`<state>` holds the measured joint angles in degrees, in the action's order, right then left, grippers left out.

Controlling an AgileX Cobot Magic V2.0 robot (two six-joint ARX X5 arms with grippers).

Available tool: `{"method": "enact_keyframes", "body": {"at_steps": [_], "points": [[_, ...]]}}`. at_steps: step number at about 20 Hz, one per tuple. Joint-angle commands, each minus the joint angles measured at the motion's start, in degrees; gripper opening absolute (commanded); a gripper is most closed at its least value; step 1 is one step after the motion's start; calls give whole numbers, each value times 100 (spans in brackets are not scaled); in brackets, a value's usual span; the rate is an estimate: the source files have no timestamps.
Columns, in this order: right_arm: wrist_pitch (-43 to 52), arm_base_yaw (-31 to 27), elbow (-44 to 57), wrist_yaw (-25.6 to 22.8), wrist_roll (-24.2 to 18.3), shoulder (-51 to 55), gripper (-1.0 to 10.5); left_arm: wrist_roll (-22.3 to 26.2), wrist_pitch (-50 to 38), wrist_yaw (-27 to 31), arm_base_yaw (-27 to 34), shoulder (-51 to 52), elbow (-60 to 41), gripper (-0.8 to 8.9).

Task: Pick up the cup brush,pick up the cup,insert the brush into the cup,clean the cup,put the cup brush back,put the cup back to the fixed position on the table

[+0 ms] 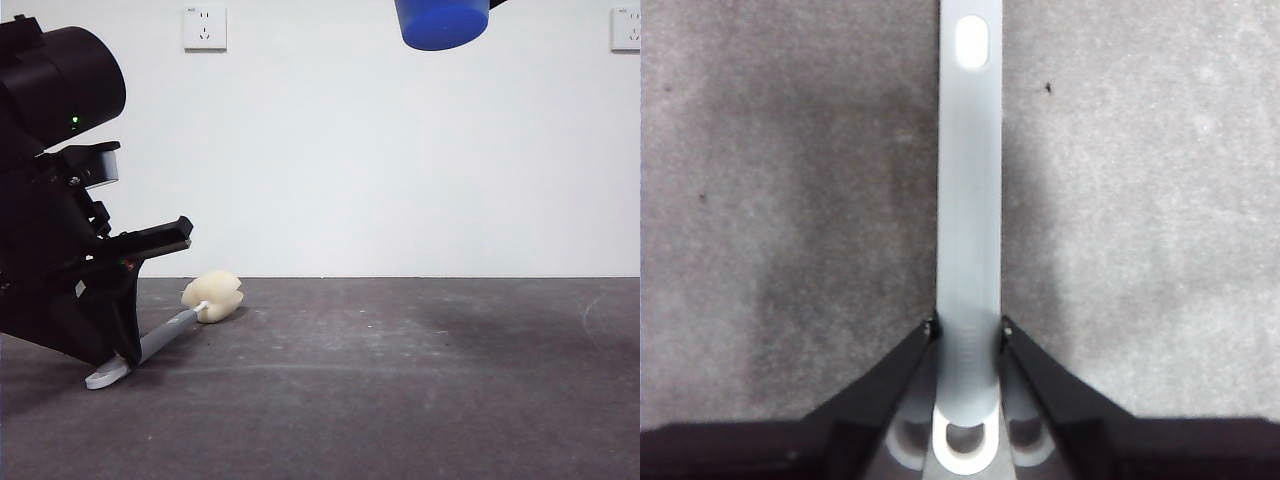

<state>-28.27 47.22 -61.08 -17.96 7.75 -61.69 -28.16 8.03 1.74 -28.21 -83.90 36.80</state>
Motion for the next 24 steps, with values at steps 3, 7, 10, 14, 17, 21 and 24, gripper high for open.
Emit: {"method": "enact_keyframes", "body": {"at_steps": [3, 7, 10, 14, 17, 21, 24], "points": [[-7, 2, -15, 2, 15, 17, -17, -15, 205, -323, -20, -66, -72, 477], [-26, 0, 101, -4, 13, 15, -17, -11, 210, -492, -20, 317, -70, 477], [538, -55, 575, -20, 11, 15, -17, -9, 308, -531, -20, 973, -70, 477], [2059, -251, 1668, -7, -2, 13, -17, 140, 756, -640, -22, 2225, -70, 476], [3327, -444, 2662, -4, -81, -96, -17, 140, 1084, -721, -22, 3191, -70, 476], [4666, -699, 3421, 179, -315, -796, -17, 136, 1532, -828, -22, 4096, -70, 476], [5748, -898, 3434, 308, -413, -1808, -17, 138, 1875, -822, -22, 4452, -68, 476]]}}
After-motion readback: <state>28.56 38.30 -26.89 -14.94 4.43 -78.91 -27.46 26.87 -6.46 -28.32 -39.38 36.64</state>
